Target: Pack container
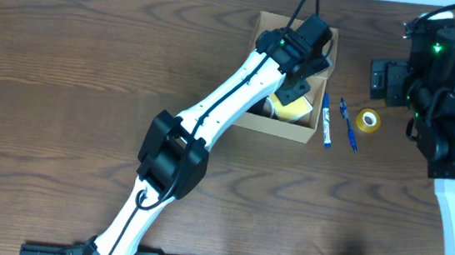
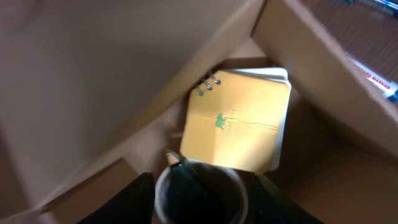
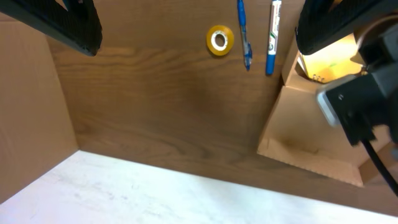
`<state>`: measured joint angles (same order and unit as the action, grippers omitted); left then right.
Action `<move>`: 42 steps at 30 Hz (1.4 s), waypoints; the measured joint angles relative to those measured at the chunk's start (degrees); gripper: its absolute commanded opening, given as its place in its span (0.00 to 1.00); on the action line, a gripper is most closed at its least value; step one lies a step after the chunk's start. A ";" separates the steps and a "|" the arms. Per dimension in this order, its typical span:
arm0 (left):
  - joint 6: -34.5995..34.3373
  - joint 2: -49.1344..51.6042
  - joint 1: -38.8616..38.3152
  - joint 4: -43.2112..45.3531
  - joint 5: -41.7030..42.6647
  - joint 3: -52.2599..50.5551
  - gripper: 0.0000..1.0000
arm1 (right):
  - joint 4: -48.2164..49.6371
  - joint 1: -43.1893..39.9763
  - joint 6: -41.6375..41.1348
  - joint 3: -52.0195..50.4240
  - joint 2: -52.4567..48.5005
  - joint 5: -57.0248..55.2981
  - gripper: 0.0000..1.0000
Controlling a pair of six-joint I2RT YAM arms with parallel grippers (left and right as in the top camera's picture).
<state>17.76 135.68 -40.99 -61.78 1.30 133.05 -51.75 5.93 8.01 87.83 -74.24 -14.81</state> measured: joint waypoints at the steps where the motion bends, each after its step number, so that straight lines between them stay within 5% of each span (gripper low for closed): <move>1: -0.15 0.00 0.02 -0.79 -0.70 1.05 0.50 | -0.17 0.00 0.00 0.00 -0.48 0.00 0.99; 42: -11.80 -16.15 29.86 -9.99 -12.09 2.10 0.55 | -7.17 -8.39 -5.70 0.20 -29.38 4.83 0.99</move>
<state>5.96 119.52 -11.14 -71.77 -10.79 135.15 -58.92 -2.46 2.31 88.03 -103.61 -9.98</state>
